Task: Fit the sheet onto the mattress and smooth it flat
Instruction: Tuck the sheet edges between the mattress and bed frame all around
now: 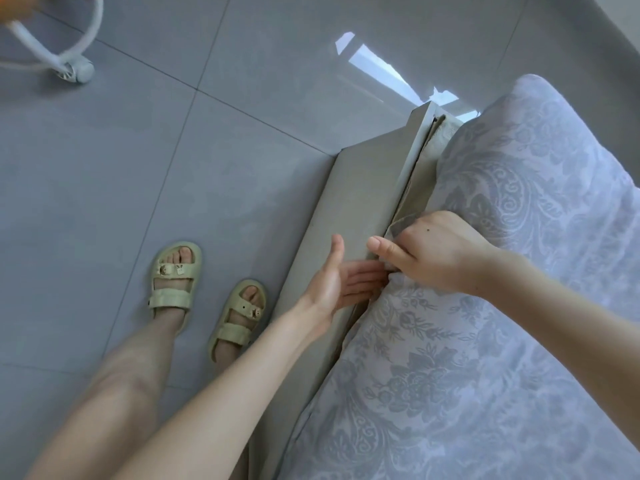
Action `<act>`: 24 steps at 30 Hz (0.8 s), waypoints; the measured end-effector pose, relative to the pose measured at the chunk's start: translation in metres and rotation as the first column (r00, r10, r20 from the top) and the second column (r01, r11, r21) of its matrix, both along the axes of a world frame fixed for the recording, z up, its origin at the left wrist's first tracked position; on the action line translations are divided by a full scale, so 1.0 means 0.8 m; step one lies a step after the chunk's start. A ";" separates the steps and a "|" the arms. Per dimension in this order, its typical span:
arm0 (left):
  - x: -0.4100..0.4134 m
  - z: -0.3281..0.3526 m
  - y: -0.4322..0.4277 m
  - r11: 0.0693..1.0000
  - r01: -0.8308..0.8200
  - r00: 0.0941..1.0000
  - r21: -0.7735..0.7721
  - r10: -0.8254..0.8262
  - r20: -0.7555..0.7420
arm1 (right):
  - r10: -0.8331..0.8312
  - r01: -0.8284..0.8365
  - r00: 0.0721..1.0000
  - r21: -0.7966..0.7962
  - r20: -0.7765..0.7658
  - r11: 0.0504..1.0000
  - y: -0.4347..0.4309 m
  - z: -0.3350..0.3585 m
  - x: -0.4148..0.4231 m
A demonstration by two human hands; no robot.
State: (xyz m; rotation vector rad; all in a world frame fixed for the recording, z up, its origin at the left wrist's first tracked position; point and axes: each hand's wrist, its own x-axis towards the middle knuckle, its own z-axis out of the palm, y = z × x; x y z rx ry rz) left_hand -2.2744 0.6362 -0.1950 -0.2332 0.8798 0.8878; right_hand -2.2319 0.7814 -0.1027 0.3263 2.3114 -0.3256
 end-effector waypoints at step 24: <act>-0.026 -0.015 0.052 1.000 -0.029 0.996 -0.001 0.028 -0.083 | 0.045 -0.081 0.837 -0.042 -0.546 0.996 0.008 -0.055 0.041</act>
